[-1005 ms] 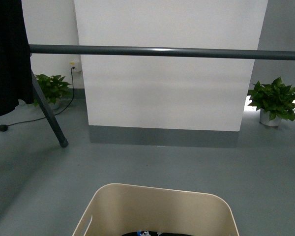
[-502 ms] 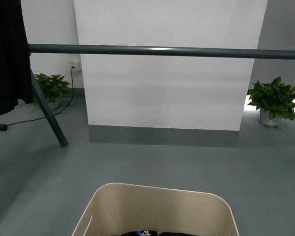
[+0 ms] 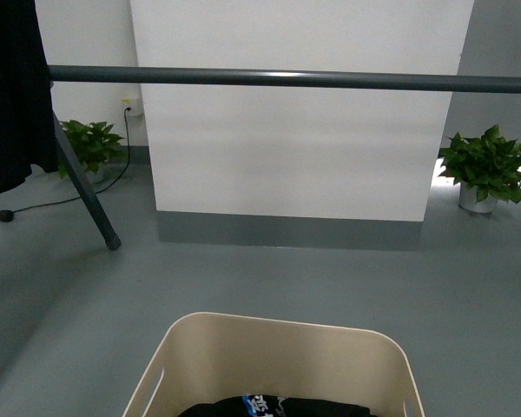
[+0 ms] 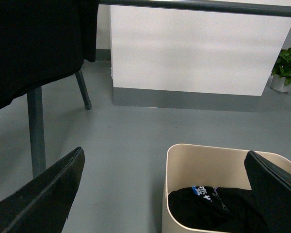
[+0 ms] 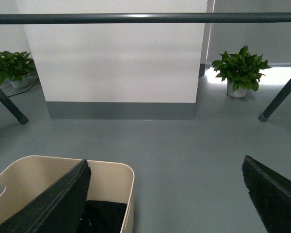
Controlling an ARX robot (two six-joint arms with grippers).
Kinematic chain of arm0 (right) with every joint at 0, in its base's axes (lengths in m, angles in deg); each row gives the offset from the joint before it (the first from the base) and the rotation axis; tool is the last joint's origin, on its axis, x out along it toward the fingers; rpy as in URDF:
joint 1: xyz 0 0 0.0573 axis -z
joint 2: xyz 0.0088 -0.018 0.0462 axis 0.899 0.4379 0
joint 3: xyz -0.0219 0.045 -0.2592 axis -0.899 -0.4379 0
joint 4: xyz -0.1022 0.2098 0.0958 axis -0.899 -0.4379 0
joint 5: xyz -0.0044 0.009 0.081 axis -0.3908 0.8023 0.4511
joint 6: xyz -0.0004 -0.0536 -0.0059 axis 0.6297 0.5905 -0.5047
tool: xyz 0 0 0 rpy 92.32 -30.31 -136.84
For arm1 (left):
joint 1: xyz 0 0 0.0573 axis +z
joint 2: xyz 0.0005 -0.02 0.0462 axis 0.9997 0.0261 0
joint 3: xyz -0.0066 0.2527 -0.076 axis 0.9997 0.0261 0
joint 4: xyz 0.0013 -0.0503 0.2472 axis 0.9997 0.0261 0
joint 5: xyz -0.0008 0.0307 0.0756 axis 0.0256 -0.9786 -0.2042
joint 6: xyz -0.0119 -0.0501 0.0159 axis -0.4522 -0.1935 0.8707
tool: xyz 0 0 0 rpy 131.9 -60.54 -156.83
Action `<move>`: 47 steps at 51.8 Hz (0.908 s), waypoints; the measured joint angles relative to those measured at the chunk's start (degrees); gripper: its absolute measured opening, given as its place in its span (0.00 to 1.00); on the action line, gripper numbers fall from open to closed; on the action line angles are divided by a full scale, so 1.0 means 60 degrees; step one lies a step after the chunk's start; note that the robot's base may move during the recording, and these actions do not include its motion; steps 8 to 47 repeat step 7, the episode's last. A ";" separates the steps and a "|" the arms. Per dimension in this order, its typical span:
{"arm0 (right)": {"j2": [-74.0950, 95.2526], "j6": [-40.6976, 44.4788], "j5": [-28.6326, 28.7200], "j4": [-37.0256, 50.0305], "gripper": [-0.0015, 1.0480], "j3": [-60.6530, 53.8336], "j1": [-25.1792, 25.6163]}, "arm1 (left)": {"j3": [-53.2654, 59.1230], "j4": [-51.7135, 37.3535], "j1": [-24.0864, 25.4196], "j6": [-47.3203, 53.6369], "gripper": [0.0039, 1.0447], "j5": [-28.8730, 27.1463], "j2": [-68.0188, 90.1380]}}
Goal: Move hamper under clothes hanger
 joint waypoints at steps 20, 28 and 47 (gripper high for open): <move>0.0000 -0.0007 0.0000 0.0000 0.92 0.0000 0.0000 | 0.0000 0.0000 0.0000 0.0000 0.94 0.0000 0.0000; 0.0000 -0.0007 0.0000 0.0000 0.92 0.0000 0.0000 | 0.0000 0.0000 0.0000 0.0000 0.94 0.0000 0.0000; 0.0000 -0.0007 0.0000 0.0000 0.92 0.0000 0.0000 | 0.0000 0.0000 0.0000 0.0000 0.94 0.0000 0.0000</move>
